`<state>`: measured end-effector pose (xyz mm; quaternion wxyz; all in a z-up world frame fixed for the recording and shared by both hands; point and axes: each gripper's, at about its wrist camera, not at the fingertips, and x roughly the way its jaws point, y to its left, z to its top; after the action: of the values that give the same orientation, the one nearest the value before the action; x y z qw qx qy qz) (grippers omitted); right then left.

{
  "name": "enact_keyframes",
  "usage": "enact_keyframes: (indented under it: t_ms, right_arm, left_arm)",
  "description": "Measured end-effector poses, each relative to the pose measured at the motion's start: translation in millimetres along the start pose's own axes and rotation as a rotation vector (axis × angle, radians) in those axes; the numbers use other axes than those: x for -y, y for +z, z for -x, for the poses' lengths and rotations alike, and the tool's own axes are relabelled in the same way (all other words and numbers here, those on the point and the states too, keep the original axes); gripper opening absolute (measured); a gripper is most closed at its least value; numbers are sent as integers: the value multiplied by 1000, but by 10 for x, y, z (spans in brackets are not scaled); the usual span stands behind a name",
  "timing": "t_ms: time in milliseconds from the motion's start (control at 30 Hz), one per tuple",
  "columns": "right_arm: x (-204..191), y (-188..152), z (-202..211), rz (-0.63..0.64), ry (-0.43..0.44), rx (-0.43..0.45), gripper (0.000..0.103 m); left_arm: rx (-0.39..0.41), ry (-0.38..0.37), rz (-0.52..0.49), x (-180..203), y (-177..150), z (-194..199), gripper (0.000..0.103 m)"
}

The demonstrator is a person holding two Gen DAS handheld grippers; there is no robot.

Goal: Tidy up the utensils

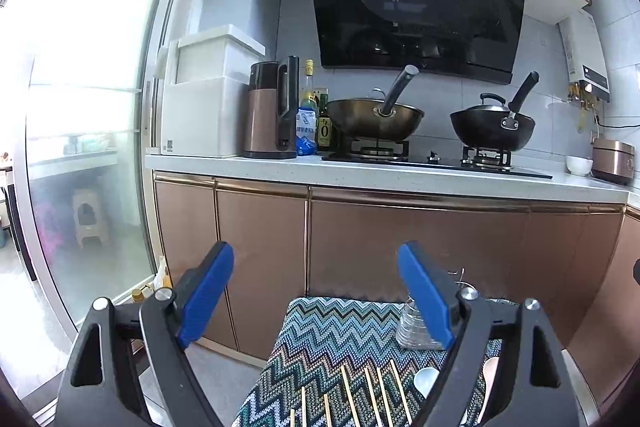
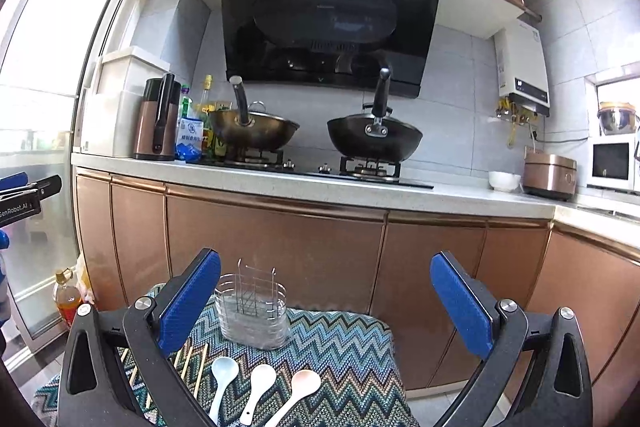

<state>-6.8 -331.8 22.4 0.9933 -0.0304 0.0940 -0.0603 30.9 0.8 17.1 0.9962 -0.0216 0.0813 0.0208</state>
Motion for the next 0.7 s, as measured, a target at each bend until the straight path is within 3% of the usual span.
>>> enact_keyframes:
  t_ms: [467,700]
  right_arm:
    - [111,80,-85,7,-19,39,103]
    - [182,9,-161,10,16,38,103]
  left_arm:
    - [44,25,-15,144,120,-57,84]
    - [50,56,-49,297,106,-26,84]
